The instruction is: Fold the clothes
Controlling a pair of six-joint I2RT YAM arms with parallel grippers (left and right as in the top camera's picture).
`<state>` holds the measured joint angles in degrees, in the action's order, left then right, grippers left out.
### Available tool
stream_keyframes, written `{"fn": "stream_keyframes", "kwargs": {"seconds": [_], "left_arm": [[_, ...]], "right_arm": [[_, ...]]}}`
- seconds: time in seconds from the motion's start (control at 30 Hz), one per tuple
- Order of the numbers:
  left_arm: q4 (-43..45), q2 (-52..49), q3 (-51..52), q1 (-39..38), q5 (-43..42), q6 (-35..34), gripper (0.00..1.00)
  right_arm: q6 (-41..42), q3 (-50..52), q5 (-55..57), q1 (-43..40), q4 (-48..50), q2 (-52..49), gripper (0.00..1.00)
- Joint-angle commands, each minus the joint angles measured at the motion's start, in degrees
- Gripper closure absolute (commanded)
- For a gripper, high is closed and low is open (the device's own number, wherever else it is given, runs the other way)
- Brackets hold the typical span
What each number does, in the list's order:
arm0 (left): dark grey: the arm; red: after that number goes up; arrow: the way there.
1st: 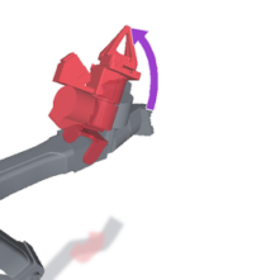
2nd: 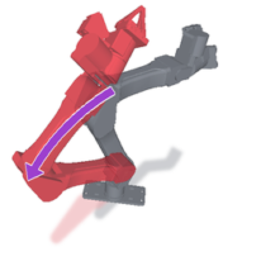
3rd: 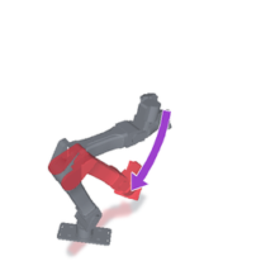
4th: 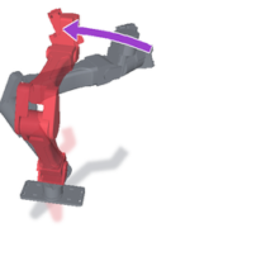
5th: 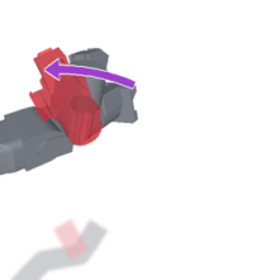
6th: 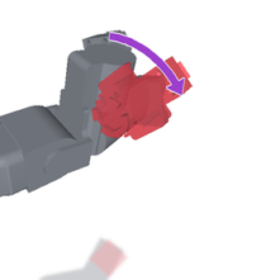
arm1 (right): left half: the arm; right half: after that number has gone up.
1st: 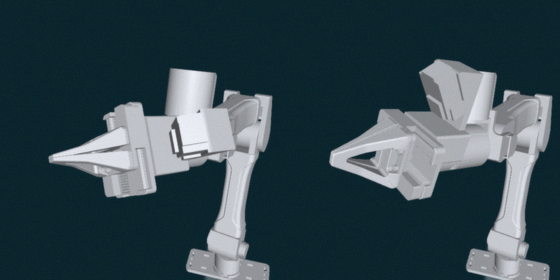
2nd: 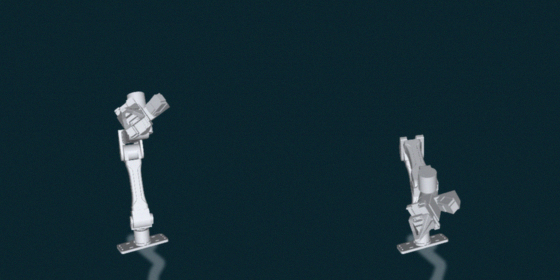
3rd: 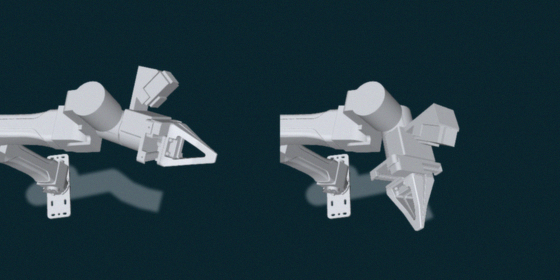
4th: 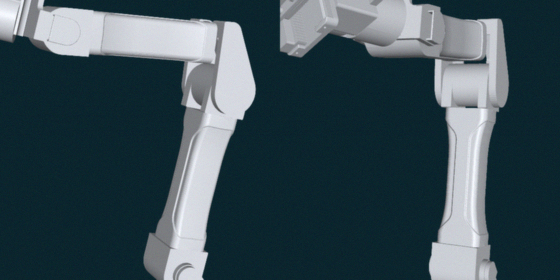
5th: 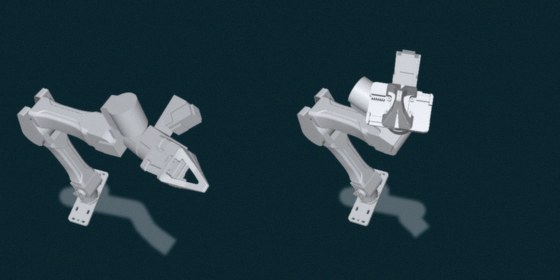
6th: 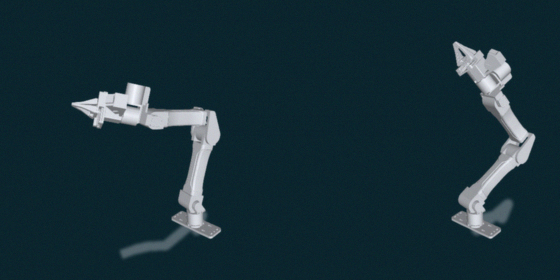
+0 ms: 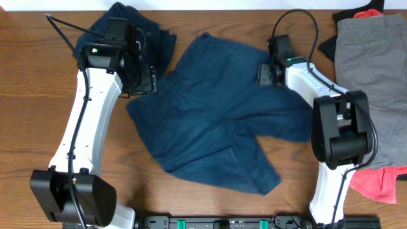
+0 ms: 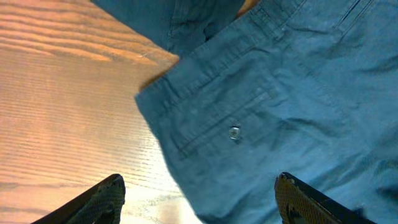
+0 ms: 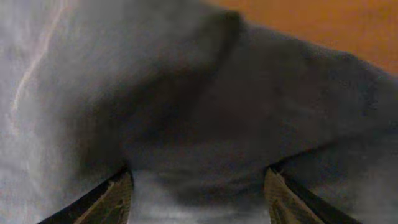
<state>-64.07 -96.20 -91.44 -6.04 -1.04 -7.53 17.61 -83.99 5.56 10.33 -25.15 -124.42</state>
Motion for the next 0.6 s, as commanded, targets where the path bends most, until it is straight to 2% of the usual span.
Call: {"fn": "stream_keyframes", "kwargs": {"seconds": [0.0, 0.17, 0.3, 0.4, 0.53, 0.57], "left_arm": [[0.94, 0.42, -1.05, 0.35, 0.63, -0.09, 0.2], [4.02, 0.39, -1.05, 0.35, 0.17, -0.11, 0.19], [5.79, 0.39, -1.05, 0.35, 0.2, -0.09, 0.19], [6.16, 0.39, -1.05, 0.35, 0.24, -0.07, 0.18], [6.36, 0.39, -1.05, 0.35, 0.26, 0.2, 0.17], [6.36, 0.39, -1.05, 0.35, 0.26, 0.2, 0.18]], "right_arm": [[1.2, 2.36, -6.03, -3.96, 2.64, -11.04, 0.35], [1.2, -3.8, -9.11, -6.34, 11.39, -17.99, 0.37], [-0.74, -14.16, -10.86, -7.23, 11.02, -23.04, 0.34], [-3.13, -22.1, -12.72, -7.5, 5.6, -23.45, 0.24], [-7.08, -34.73, -13.55, -7.48, -10.88, -19.34, 0.01], [-7.52, -37.4, -13.55, -7.48, -15.3, -17.7, 0.01]]}}
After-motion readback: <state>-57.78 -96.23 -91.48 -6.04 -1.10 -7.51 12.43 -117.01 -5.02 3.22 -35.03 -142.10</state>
